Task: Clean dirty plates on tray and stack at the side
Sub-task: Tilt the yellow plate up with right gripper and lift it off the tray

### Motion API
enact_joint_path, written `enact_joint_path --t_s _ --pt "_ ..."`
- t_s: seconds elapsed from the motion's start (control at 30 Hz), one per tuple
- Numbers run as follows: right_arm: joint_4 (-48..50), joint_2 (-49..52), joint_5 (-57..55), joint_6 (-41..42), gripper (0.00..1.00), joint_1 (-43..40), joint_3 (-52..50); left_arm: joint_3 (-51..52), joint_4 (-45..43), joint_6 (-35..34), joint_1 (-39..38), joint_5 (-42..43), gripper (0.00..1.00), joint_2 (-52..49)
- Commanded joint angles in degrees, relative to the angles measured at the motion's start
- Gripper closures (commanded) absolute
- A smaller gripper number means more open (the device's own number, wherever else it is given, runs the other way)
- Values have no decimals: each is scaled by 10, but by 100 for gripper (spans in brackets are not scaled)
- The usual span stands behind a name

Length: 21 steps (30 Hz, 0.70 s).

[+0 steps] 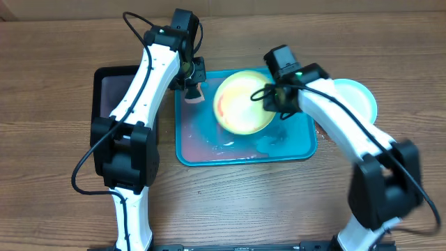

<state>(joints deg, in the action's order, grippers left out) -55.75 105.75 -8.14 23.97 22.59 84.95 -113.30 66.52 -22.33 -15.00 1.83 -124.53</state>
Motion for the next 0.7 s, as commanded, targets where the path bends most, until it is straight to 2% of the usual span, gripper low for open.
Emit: enact_joint_path --t_s 0.0,0.23,0.43,0.53,0.67 --pt "-27 -44 -193 3 96 25 3 22 -14 9 -2 -14 96 0" --pt "-93 -46 -405 83 96 104 3 45 -31 9 -4 -13 96 0" --pt "-158 -46 -586 214 96 200 3 52 -34 9 -4 -13 96 0" --pt "-181 -46 -630 244 96 228 3 52 -36 9 -4 -13 96 0" --pt "-188 -46 -652 245 96 247 3 52 -36 9 -4 -13 96 0"
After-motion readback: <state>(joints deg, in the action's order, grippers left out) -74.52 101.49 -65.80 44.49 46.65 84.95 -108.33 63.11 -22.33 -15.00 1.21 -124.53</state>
